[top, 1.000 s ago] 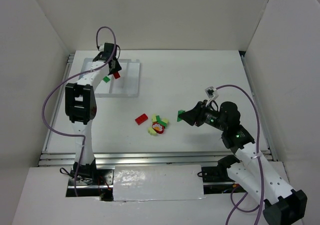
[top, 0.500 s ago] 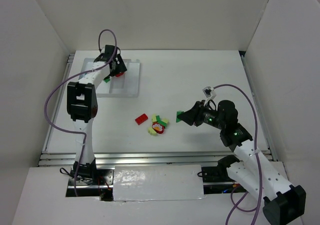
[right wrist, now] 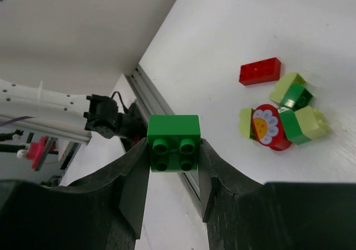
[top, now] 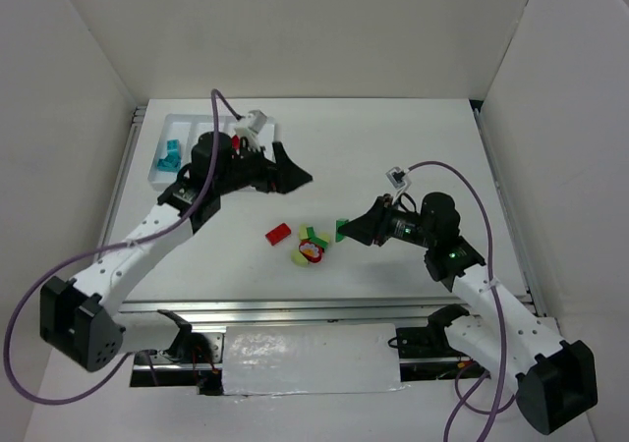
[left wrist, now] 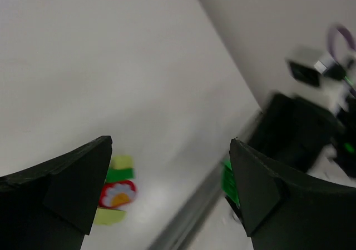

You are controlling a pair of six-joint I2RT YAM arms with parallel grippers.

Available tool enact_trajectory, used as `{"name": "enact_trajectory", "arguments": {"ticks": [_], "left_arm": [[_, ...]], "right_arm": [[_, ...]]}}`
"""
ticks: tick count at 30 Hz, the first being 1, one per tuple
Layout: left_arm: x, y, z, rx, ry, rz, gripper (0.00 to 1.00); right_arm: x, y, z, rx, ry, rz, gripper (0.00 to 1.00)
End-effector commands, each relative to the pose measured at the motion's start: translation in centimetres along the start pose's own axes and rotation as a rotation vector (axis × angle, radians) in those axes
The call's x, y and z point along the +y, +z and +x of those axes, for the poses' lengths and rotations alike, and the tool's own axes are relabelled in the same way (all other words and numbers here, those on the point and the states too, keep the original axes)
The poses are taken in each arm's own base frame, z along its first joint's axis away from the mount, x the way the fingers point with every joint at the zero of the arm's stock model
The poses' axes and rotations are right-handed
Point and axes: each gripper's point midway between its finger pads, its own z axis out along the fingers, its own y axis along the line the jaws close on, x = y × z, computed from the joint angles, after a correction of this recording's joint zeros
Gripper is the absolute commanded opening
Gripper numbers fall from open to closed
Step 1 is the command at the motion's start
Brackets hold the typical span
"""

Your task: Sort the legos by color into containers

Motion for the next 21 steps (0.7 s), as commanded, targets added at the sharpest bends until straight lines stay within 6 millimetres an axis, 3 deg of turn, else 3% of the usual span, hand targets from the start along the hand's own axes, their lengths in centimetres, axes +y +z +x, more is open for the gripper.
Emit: {"name": "enact_trajectory", "arguments": {"ticks": [1, 2, 3, 4, 7, 9, 11, 15, 21], "left_arm": [[-9.0, -3.0, 4.5, 0.103, 0.144, 0.426, 0.99], [-9.7, -3.7, 6.3, 0.139, 0.187, 0.483, 0.99], [-12.1, -5.8, 7.7, 0.174, 0.229, 0.605, 1.0], [-12.7, -6.5, 8.8, 0.171, 0.253, 0.662, 1.0], [-15.6, -9.6, 9.8, 0.129, 0.31, 0.849, 1.0], [-16.0, -10.5, 11.4, 0.159, 0.279, 0.907, 0.99], [-16.7, -11.1, 12.0, 0.159, 0.259, 0.967, 0.98], [-18.5, -11.0, 13.6, 0.206, 0.242, 1.03, 0.96], [-19.6, -9.9, 13.1, 0.193, 0.251, 1.017, 0.91]], "right_arm": [[4.0, -0.5, -2.0, -0.05, -0.085, -0.146, 0.0], [5.1, -0.9, -2.1, -0.053, -0.11, -0.189, 0.0], [5.8, -1.2, -2.0, -0.048, -0.105, -0.217, 0.0], [6.7, -1.6, -2.1, -0.055, -0.116, -0.251, 0.0], [9.2, -2.8, -1.8, -0.05, -0.13, -0.38, 0.0], [10.8, -3.7, -1.7, -0.06, -0.165, -0.453, 0.0], [12.0, -4.5, -1.7, -0.069, -0.179, -0.502, 0.0], [12.4, -4.9, -1.9, -0.096, -0.179, -0.497, 0.0], [12.6, -4.8, -1.7, -0.094, -0.182, -0.504, 0.0]]}}
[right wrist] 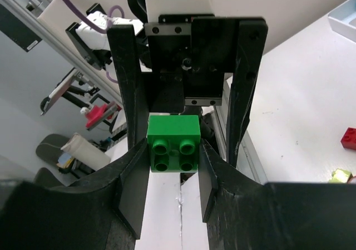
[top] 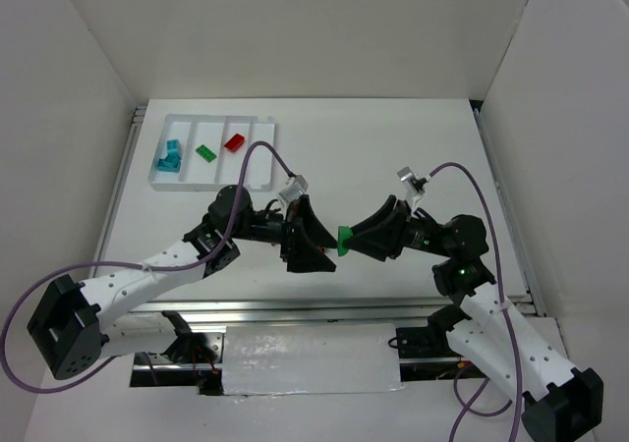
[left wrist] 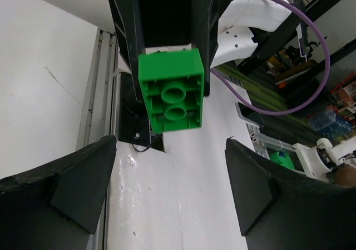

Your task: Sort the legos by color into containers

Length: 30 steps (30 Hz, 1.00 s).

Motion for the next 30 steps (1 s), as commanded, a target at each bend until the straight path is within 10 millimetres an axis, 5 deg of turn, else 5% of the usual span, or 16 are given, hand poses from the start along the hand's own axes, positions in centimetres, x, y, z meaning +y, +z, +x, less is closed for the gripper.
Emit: {"name": "enact_trajectory", "arguments": {"ticks": [1, 14, 17, 23, 24, 25, 26, 30], "left_arm": [[-1.7, 0.6, -3.4, -0.068, 0.108, 0.058, 0.91], [-0.7, 1.8, -4.0, -0.073, 0.056, 0.059, 0.6], [-1.0, 1.9, -4.1, -0.072, 0.055, 0.072, 0.32], [-1.1, 2.0, -4.4, -0.061, 0.065, 0.073, 0.0], [-1.3, 1.9, -4.5, -0.062, 0.072, 0.077, 0.0], [-1.4, 1.9, -4.5, -0.061, 0.073, 0.08, 0.0], [-1.3, 1.8, -4.6, -0.064, 0.076, 0.067, 0.0], [2.8, 0.3, -5.7, -0.093, 0.048, -0.152, 0.0]], "right_arm": [[1.0, 0.2, -0.3, -0.012, -0.035, -0.041, 0.0], [-0.4, 0.5, -0.4, -0.048, -0.048, 0.05, 0.0], [-1.2, 0.5, -0.6, -0.069, -0.047, 0.098, 0.0], [-1.9, 0.7, -0.3, -0.07, -0.043, 0.128, 0.03], [-1.9, 0.8, -0.2, -0.065, -0.042, 0.125, 0.14], [-2.0, 0.7, -0.2, -0.069, -0.038, 0.129, 0.69], [-2.2, 0.6, -0.3, -0.08, -0.033, 0.142, 0.99], [-4.6, -0.3, -1.0, -0.141, -0.004, 0.301, 1.0]]}}
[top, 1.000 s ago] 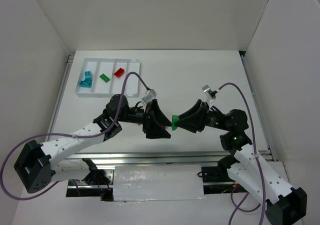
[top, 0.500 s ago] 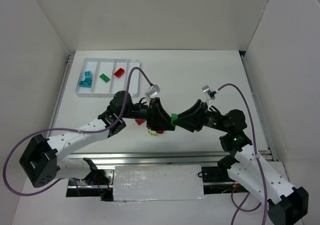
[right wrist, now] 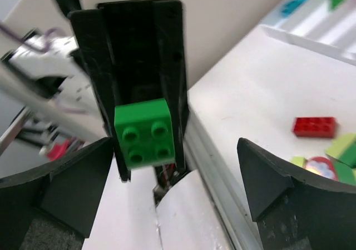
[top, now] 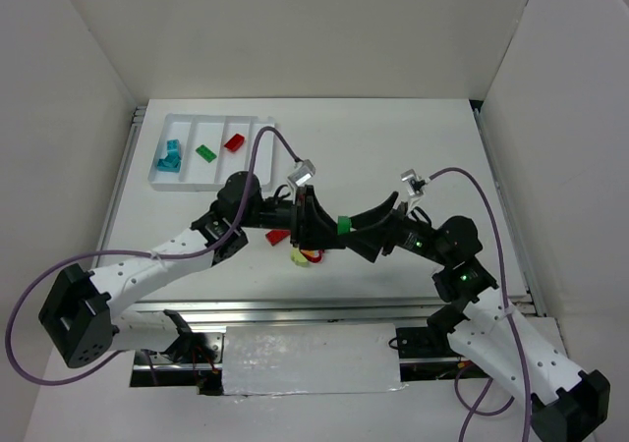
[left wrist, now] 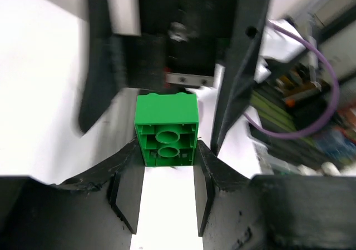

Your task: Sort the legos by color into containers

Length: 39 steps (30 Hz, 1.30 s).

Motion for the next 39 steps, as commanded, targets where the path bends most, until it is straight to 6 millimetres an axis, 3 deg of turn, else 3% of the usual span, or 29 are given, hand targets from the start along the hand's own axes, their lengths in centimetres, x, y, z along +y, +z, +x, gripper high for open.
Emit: {"name": "enact_trajectory", "arguments": {"ticks": [1, 5, 7, 8, 9, 10, 11, 12, 14, 15, 16, 17, 18, 19, 20, 23, 26, 27, 29, 34, 35, 39], "left_arm": [[2.7, -1.8, -3.5, -0.086, 0.056, -0.164, 0.0], [8.7, -6.5, -4.4, -0.139, -0.136, -0.351, 0.0], [13.3, -10.8, -6.2, -0.219, -0.159, -0.576, 0.0], [15.8, -13.6, -5.3, -0.208, -0.23, -0.73, 0.0], [17.5, -15.7, -5.1, -0.211, -0.245, -0.86, 0.0], [18.7, -17.9, -6.3, -0.233, -0.213, -0.991, 0.0], [21.2, -22.1, -6.6, -0.292, -0.219, -1.243, 0.0], [22.9, -25.4, -5.0, -0.28, -0.294, -1.39, 0.0], [24.9, -30.3, -4.7, -0.347, -0.346, -1.607, 0.0], [26.9, -32.7, -3.8, -0.355, -0.417, -1.678, 0.0], [27.8, -33.9, -3.6, -0.361, -0.448, -1.711, 0.0], [30.1, -35.7, -1.8, -0.335, -0.523, -1.764, 0.0], [30.9, -36.3, -2.6, -0.345, -0.551, -1.774, 0.0], [32.7, -37.3, -1.1, -0.318, -0.61, -1.804, 0.0], [33.3, -37.9, -2.4, -0.347, -0.603, -1.819, 0.0], [35.9, -39.3, -3.0, -0.368, -0.636, -1.854, 0.0], [38.1, -39.8, -2.2, -0.292, -0.685, -1.896, 0.0], [38.5, -40.1, -3.7, -0.308, -0.659, -1.906, 0.0], [39.3, -41.0, -3.3, -0.287, -0.683, -1.927, 0.03], [39.8, -42.4, -2.4, -0.29, -0.716, -1.935, 0.48], [39.7, -42.3, -2.2, -0.293, -0.723, -1.934, 0.61], [39.1, -41.9, -3.4, -0.328, -0.706, -1.912, 0.79]], "right_arm": [[-2.5, -0.5, -1.8, -0.111, 0.002, 0.174, 1.0], [-5.9, -2.2, -3.2, -0.232, 0.076, 0.397, 1.0], [-6.4, -3.2, -4.2, -0.297, 0.075, 0.457, 1.0], [-6.7, -3.6, -4.1, -0.296, 0.078, 0.483, 1.0], [-6.6, -3.7, -4.4, -0.306, 0.069, 0.487, 1.0], [-6.7, -3.9, -4.2, -0.294, 0.07, 0.503, 1.0], [-6.7, -4.0, -4.2, -0.283, 0.067, 0.513, 1.0], [-6.7, -4.0, -4.1, -0.271, 0.062, 0.516, 1.0], [-6.6, -4.0, -3.7, -0.248, 0.062, 0.51, 1.0], [-6.4, -4.0, -3.6, -0.245, 0.063, 0.502, 1.0], [-6.3, -3.9, -3.5, -0.239, 0.062, 0.491, 1.0], [-6.2, -3.8, -3.1, -0.22, 0.056, 0.481, 1.0], [-6.1, -3.8, -3.0, -0.211, 0.054, 0.477, 1.0], [-6.0, -3.8, -2.7, -0.192, 0.046, 0.476, 1.0], [-6.0, -3.8, -2.6, -0.183, 0.042, 0.479, 1.0], [-6.0, -4.0, -2.2, -0.155, 0.03, 0.481, 1.0], [-6.1, -4.1, -1.7, -0.139, 0.025, 0.479, 1.0], [-6.2, -4.0, -1.6, -0.136, 0.024, 0.476, 1.0], [-6.3, -3.9, -1.5, -0.129, 0.023, 0.473, 1.0], [-6.2, -3.4, -1.3, -0.107, 0.026, 0.452, 1.0], [-6.2, -3.2, -1.2, -0.103, 0.029, 0.45, 1.0], [-6.3, -2.9, -1.3, -0.097, 0.037, 0.444, 1.0]]}}
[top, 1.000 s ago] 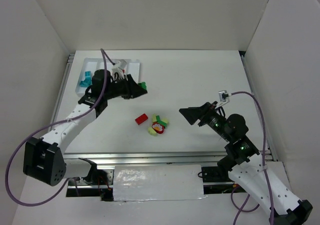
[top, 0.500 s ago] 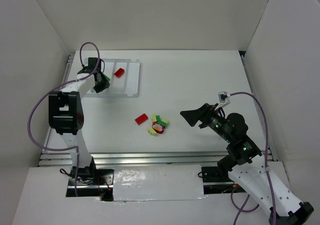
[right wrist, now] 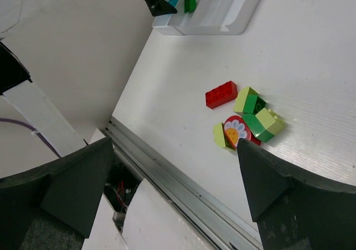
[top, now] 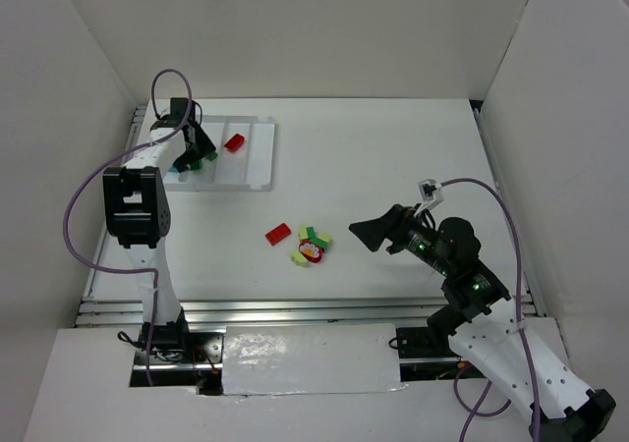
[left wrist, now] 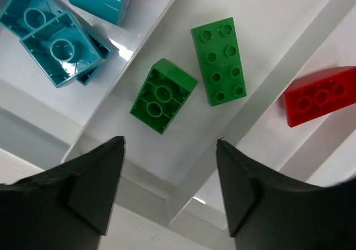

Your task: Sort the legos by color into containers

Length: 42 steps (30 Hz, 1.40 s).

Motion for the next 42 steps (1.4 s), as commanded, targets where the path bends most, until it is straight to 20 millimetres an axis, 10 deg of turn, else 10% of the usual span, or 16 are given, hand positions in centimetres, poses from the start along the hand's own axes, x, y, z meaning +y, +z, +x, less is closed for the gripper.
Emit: {"name": "enact_trajectory", "arguments": {"ticks": [1, 5, 9, 11, 12, 20, 30, 42], "left_arm": [[-0.4, -1.8, -1.6, -0.039, -0.025, 0.025, 0.84], [-1.6, -5.2, -3.1, -0.08, -0.03, 0.106, 0.9], [-4.7, -14.3, -3.9, -0.202, 0.007, 0.278, 0.91], [-4.8, -16.8, -1.7, -0.214, 0.053, 0.329, 0.91], [-5.9, -21.1, -1.2, -0.27, 0.077, 0.415, 0.91], [-3.1, -31.1, 10.6, -0.231, 0.25, 0.757, 0.92], [1.0, -31.5, 18.8, -0.102, 0.515, 0.922, 0.95], [1.5, -31.9, 18.2, -0.128, 0.491, 0.908, 0.96]], "right_arm": [[1.8, 0.1, -1.7, -0.032, -0.028, -0.055, 1.0], [1.0, 0.9, -1.0, -0.005, -0.01, -0.031, 1.0], [-2.0, 3.3, 1.2, 0.133, 0.015, 0.096, 0.99], [-3.4, 4.9, 3.4, 0.244, 0.021, 0.154, 0.99], [-4.7, 5.7, 4.6, 0.295, 0.011, 0.199, 0.98], [-8.2, 8.4, 7.2, 0.393, -0.122, 0.419, 0.94], [-9.2, 11.5, 9.0, 0.503, -0.273, 0.55, 0.87], [-10.0, 17.3, 12.2, 0.592, -0.329, 0.64, 0.73]]}}
